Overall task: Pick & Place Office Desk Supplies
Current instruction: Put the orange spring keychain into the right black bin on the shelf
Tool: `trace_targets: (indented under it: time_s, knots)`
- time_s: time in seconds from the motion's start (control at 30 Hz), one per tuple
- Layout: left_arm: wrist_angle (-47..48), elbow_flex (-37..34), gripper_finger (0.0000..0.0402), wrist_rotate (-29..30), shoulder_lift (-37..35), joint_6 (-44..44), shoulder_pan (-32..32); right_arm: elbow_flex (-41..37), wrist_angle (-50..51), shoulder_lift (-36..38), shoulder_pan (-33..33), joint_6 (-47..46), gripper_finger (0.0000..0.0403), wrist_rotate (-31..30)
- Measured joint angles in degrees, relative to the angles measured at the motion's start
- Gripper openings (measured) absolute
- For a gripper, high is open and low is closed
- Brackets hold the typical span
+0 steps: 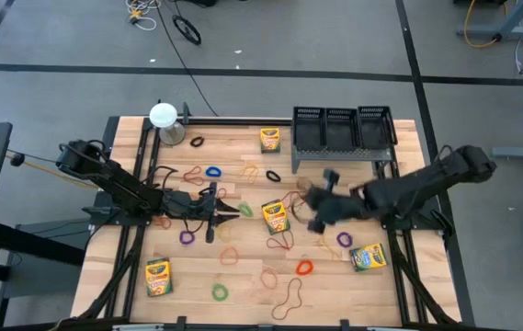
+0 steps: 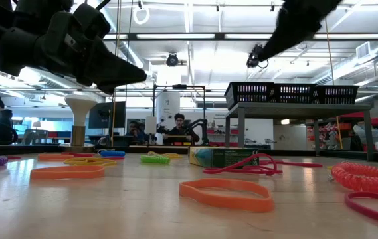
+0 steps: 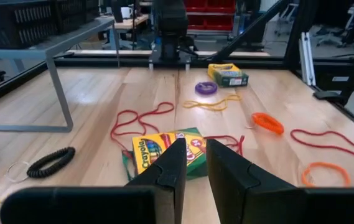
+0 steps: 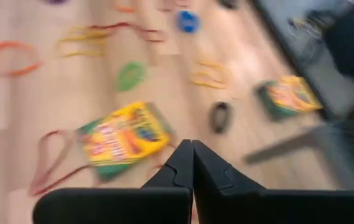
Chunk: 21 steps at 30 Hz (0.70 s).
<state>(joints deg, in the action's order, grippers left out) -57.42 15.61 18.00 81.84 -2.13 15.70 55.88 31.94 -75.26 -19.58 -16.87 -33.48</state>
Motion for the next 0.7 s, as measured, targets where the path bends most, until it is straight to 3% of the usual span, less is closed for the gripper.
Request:
trace_targets:
  time_s: [0.13, 0.3, 0.57, 0.7]
  knots:
    - [-0.1, 0.0, 0.0068, 0.0, 0.0, 0.0, 0.0, -5.2, -6.5, -1.0, -7.0, 0.5, 0.0011, 0.3]
    - [-0.8, 0.0, 0.0068, 0.0, 0.0, 0.0, 0.0, -7.0, -6.4, -2.4, -13.3, -4.2, 0.0020, -0.5]
    - [-2.2, 0.0, 0.0068, 0.0, 0.0, 0.0, -0.6, -4.2, -6.2, -11.7, -20.0, -10.2, 0.0025, 1.2]
    - [-2.4, 0.0, 0.0068, 0.0, 0.0, 0.0, -0.8, 0.2, -6.0, -18.8, -21.0, -12.3, 0.0053, 5.1]
